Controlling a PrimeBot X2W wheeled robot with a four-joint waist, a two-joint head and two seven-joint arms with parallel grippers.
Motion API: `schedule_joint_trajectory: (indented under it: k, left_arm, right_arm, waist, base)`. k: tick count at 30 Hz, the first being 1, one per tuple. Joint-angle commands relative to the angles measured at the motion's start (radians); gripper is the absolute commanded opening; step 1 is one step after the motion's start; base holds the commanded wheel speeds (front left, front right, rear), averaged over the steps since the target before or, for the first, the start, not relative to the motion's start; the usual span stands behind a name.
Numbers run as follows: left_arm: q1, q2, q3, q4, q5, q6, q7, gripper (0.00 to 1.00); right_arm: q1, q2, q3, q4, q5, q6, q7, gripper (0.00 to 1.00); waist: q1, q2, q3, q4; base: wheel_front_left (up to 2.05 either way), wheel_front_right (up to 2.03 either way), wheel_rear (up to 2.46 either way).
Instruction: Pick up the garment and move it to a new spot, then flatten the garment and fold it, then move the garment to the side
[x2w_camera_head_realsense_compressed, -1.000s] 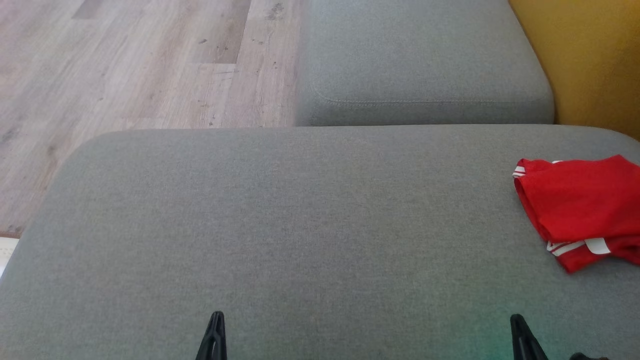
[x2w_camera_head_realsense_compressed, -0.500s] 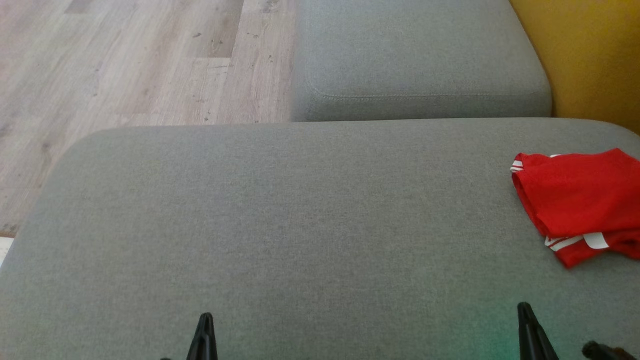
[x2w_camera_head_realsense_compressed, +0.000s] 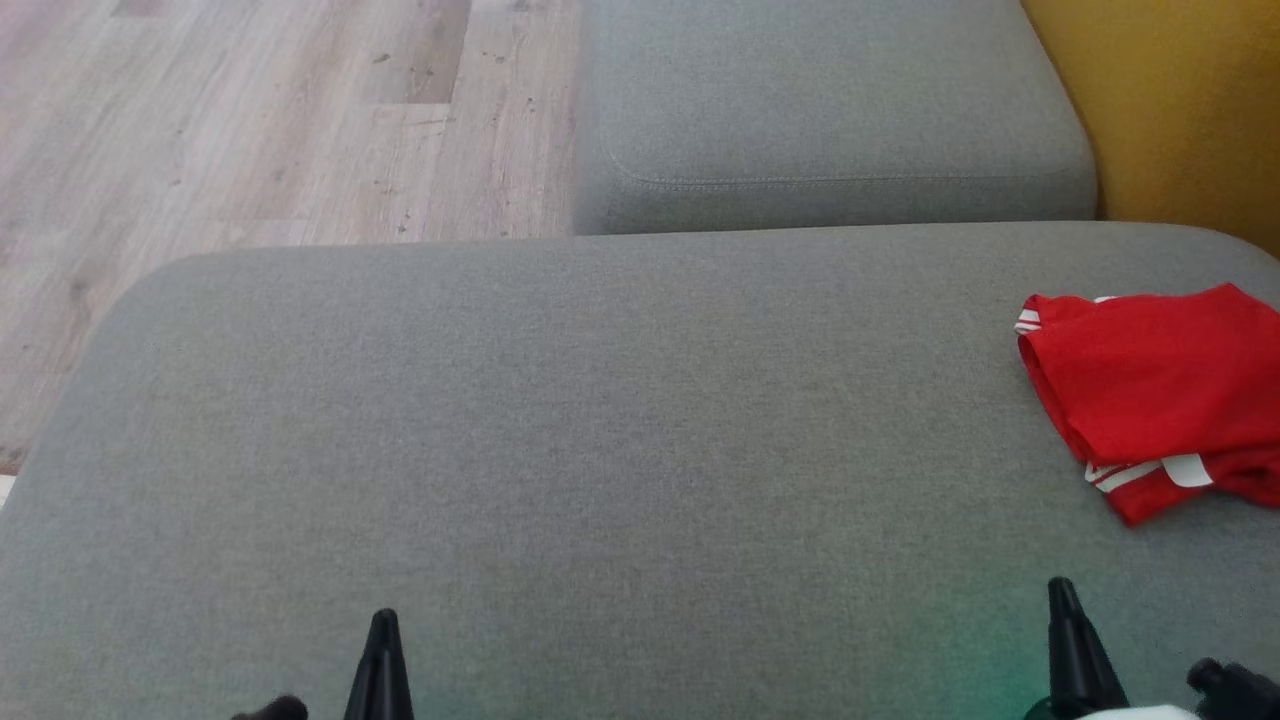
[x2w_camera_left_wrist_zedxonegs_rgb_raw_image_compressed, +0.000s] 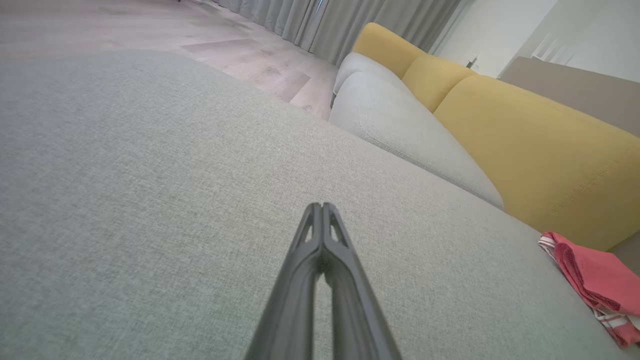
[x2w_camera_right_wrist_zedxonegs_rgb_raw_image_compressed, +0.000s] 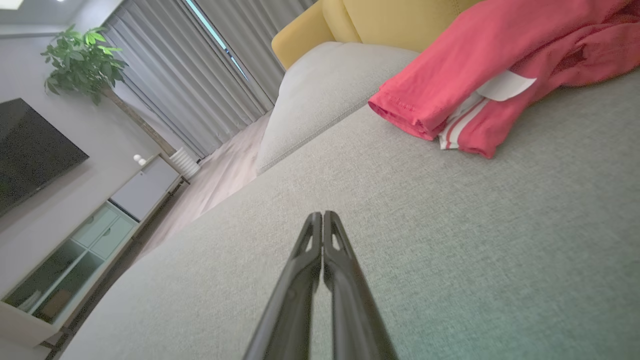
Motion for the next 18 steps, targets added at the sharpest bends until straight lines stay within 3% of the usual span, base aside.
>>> schedule_joint_trajectory:
  k: [1, 18]
  left_arm:
    - [-0.058, 0.009, 0.032, -0.028, -0.042, -0.011, 0.006, 0.00]
    - [-0.110, 0.013, 0.088, -0.011, -0.261, -0.050, 0.052, 0.00]
  right_arm:
    - [-0.057, -0.019, -0.005, -0.027, 0.043, 0.000, 0.006, 0.00]
    - [-0.119, -0.024, -0.020, -0.018, 0.253, 0.000, 0.054, 0.00]
  waist:
    - [0.0000, 0.0000, 0.003, -0.002]
    - [0.0000, 0.0000, 0.022, -0.017]
  base:
    - [0.00, 0.00, 0.00]
    - [0.00, 0.00, 0.00]
